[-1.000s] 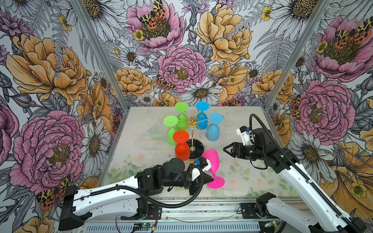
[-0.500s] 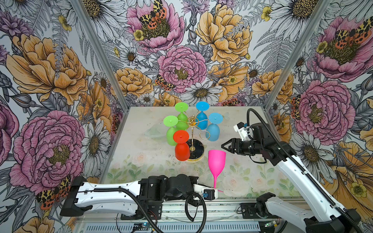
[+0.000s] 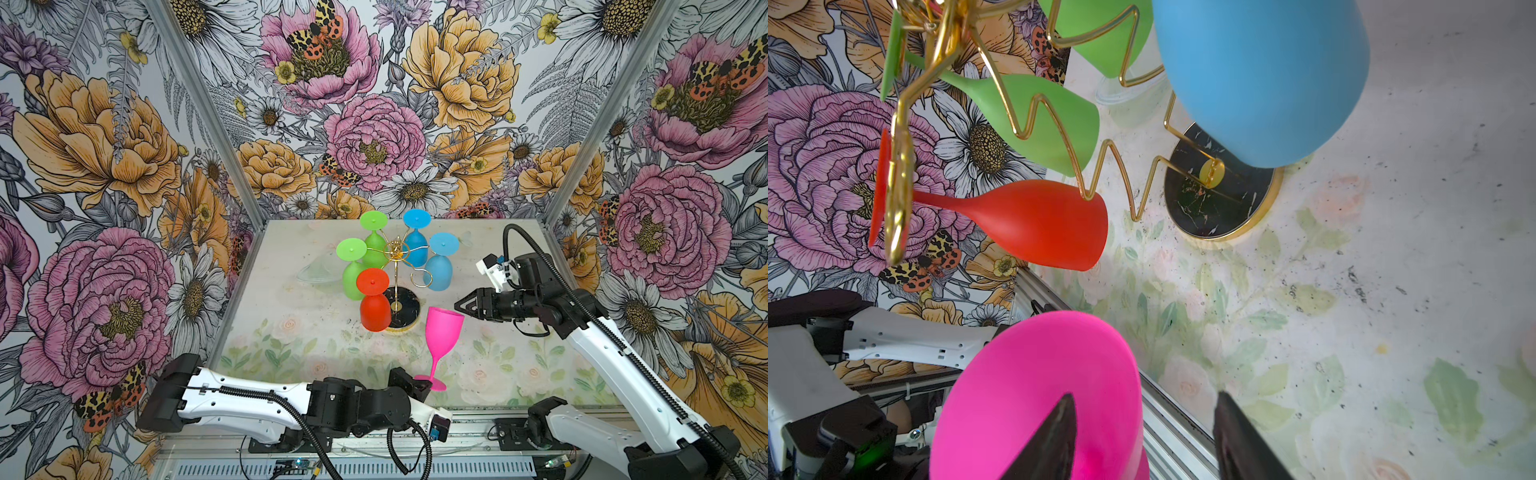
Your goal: Take the wine glass off the wine glass rack
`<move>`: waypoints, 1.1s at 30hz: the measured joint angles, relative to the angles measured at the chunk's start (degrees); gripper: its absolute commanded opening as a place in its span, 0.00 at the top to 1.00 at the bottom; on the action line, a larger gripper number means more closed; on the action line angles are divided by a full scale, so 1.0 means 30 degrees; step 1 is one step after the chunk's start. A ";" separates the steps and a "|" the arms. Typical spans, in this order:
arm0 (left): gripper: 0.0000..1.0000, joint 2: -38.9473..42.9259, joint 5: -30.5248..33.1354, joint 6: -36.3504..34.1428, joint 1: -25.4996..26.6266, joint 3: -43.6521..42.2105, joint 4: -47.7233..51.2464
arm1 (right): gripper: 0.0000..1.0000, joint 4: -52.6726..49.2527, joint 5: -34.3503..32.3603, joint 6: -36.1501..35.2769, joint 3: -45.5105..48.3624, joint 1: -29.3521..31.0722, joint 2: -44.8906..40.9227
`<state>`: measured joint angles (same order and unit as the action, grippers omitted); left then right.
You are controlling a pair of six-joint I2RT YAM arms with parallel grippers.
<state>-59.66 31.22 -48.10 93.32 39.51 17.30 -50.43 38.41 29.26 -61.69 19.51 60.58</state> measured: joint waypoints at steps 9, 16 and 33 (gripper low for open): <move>1.00 -0.0022 0.2441 -0.3577 0.0233 -0.1421 -0.1472 | 0.62 -0.0372 0.1035 -0.0656 0.0007 0.0007 0.0291; 1.00 -0.0051 0.3723 -0.6630 0.0284 -0.2535 -0.3293 | 0.72 -0.0437 0.1319 -0.0940 0.0007 0.0007 0.0597; 0.96 -0.0583 0.5049 -1.0324 0.0277 -0.4065 -0.6011 | 1.00 -0.1100 0.1217 -0.2288 0.0015 0.0022 0.1107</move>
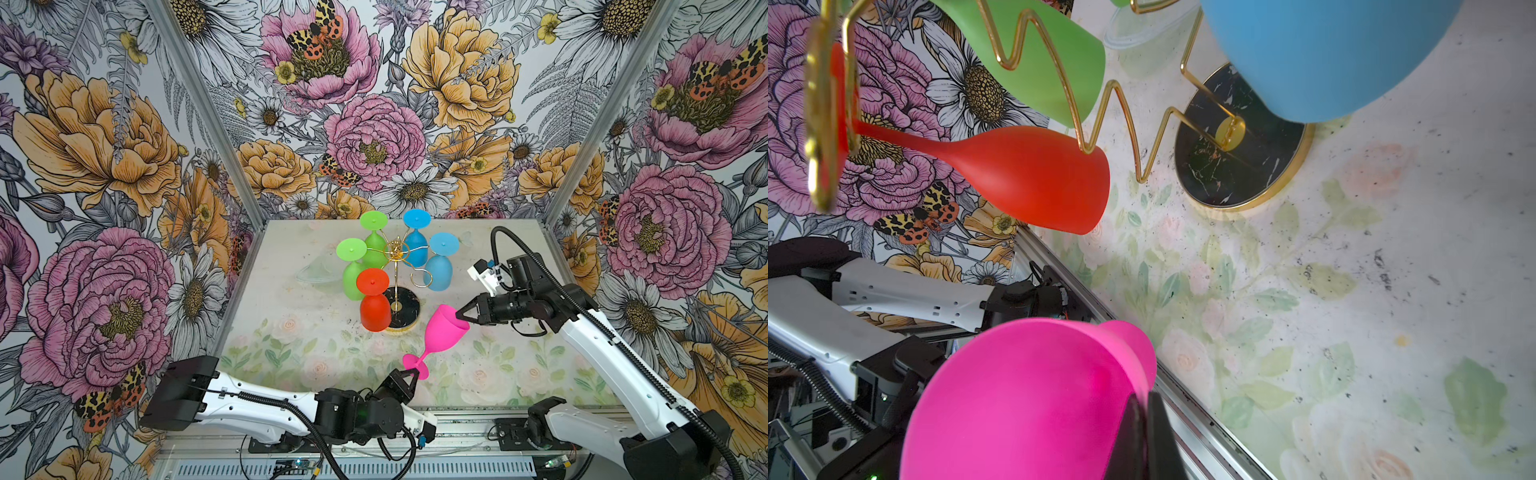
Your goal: Take the wine glass off the wine glass rack
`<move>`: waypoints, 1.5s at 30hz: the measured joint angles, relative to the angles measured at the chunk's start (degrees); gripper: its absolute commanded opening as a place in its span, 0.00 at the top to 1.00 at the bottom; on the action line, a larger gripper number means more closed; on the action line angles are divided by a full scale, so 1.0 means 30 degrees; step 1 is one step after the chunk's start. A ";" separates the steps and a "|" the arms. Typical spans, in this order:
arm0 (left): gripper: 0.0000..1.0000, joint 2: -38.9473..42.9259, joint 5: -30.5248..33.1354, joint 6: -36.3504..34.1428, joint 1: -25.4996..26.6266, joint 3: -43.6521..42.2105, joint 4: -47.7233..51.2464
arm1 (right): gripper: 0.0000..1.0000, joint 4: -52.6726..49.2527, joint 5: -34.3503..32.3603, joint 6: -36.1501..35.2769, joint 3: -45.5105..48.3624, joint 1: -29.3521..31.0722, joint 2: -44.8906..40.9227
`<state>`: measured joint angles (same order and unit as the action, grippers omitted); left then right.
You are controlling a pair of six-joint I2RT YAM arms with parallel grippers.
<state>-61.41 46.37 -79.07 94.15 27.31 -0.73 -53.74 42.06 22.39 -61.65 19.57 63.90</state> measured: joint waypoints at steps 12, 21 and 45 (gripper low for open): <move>0.58 0.0000 0.0262 0.0495 0.0007 -0.0182 -0.1282 | 1.00 -0.0794 -0.1253 -0.0525 -0.0044 0.0000 0.0284; 0.17 0.1304 0.0189 0.2922 0.0044 -0.0153 -0.1158 | 1.00 -0.1348 -0.3213 -0.1086 -0.0925 -0.0255 0.0270; 0.09 1.2116 -0.2215 2.6891 -0.5013 0.5013 1.1081 | 1.00 -0.2353 -1.6458 -0.2812 -0.4473 -0.0867 0.2302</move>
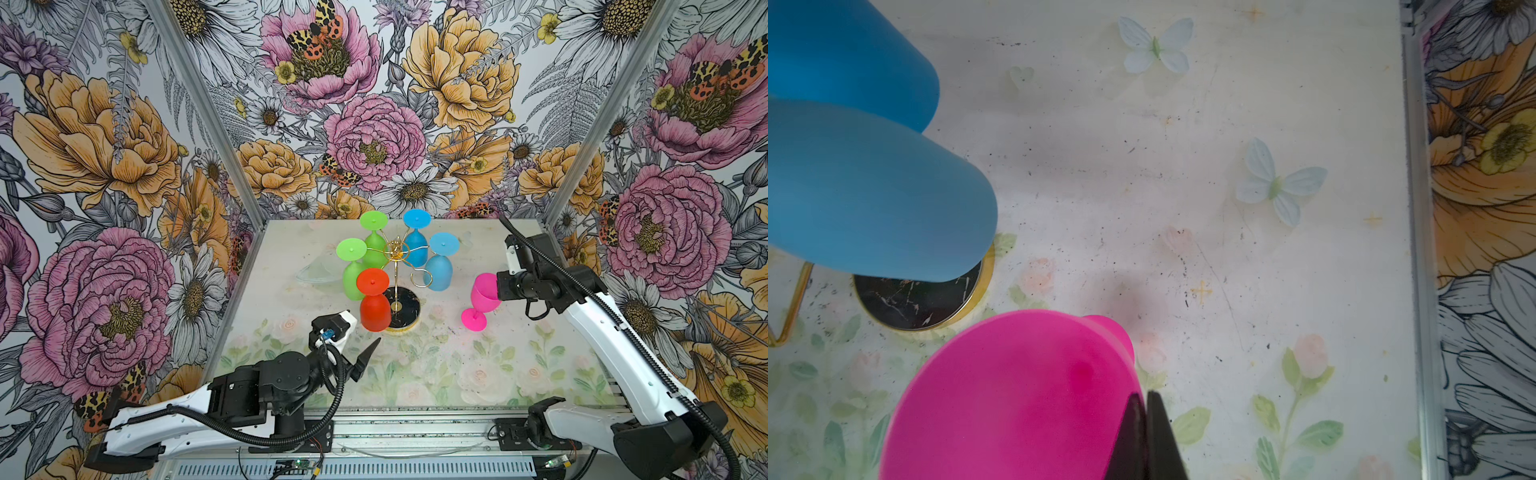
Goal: Take the wine glass off the wine glass rack
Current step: 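Carry the magenta glass upright away with the right gripper while the left gripper retracts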
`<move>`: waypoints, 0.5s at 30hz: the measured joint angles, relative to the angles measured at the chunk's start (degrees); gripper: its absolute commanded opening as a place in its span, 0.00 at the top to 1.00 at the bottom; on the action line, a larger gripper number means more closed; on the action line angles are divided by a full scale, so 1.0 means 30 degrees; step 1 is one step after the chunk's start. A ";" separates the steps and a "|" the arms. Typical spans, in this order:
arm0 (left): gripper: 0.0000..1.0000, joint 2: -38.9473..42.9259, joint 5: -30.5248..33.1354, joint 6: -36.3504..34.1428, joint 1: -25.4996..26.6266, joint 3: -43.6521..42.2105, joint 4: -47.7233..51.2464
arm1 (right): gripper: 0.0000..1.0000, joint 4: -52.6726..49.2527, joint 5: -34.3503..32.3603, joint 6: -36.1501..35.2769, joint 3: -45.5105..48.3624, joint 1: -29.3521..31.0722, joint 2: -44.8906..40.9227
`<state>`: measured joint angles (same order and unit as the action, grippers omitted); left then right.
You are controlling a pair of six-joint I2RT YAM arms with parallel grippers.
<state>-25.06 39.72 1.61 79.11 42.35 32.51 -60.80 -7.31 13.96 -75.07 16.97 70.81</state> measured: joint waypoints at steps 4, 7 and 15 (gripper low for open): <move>0.08 0.0328 0.0328 0.1647 -0.0627 0.0284 0.1392 | 1.00 0.0321 -0.0539 -0.0233 -0.0911 -0.0532 0.1632; 0.07 -0.0117 0.0794 0.2601 -0.1581 0.0721 0.2514 | 1.00 0.0641 -0.0554 -0.0481 -0.1953 -0.1122 0.3067; 0.01 0.0080 0.0612 0.3963 -0.5785 0.0911 0.3752 | 1.00 0.1639 -0.0393 -0.0911 -0.5894 -0.1872 0.7548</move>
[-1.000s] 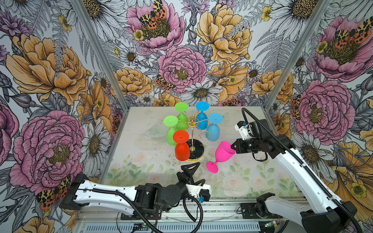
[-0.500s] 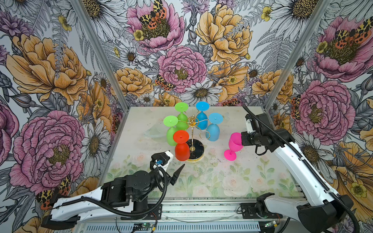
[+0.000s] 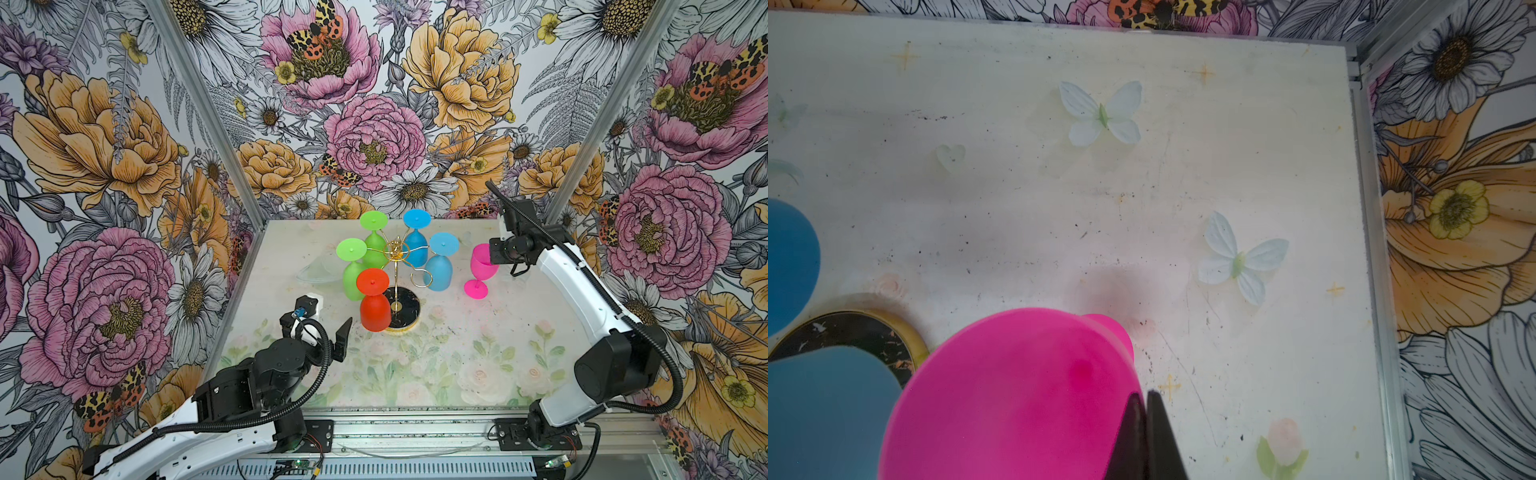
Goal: Take the wine glass off the wine glass rack
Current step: 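Carry the magenta glass upright away with the right gripper while the left gripper retracts, then lower the magenta glass upright onto the table beyond the rack and open the right gripper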
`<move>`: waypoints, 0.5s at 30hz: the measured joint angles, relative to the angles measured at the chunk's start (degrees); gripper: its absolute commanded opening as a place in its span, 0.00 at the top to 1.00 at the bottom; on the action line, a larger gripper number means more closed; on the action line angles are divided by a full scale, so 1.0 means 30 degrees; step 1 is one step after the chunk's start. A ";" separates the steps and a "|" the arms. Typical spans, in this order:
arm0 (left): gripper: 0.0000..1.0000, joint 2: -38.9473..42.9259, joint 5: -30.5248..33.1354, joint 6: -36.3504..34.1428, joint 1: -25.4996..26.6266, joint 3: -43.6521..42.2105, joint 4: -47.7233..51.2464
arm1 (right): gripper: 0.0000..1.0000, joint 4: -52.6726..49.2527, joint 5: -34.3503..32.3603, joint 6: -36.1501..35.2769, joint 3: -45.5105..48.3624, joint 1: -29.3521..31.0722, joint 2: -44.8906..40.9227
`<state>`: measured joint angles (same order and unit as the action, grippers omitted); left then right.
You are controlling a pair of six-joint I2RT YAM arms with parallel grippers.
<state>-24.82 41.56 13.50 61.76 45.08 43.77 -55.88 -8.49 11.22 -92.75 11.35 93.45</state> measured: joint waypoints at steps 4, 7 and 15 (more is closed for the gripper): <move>0.01 0.0255 -0.0561 0.0073 -0.2375 0.0000 0.0058 | 1.00 0.0313 0.0262 -0.0197 -0.2353 -0.0015 0.2353; 0.01 -0.0146 -0.1872 0.0080 -0.4415 0.0000 0.0022 | 1.00 0.0481 0.0532 -0.0291 -0.4073 -0.0015 0.4044; 0.01 -0.1916 -0.6550 0.0029 -1.0965 -0.0029 -0.0860 | 1.00 0.0503 0.1137 -0.0641 -0.7198 -0.0007 0.7227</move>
<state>-30.57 21.91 13.58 28.86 44.99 41.19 -54.37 -5.08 9.30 -114.34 11.33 115.13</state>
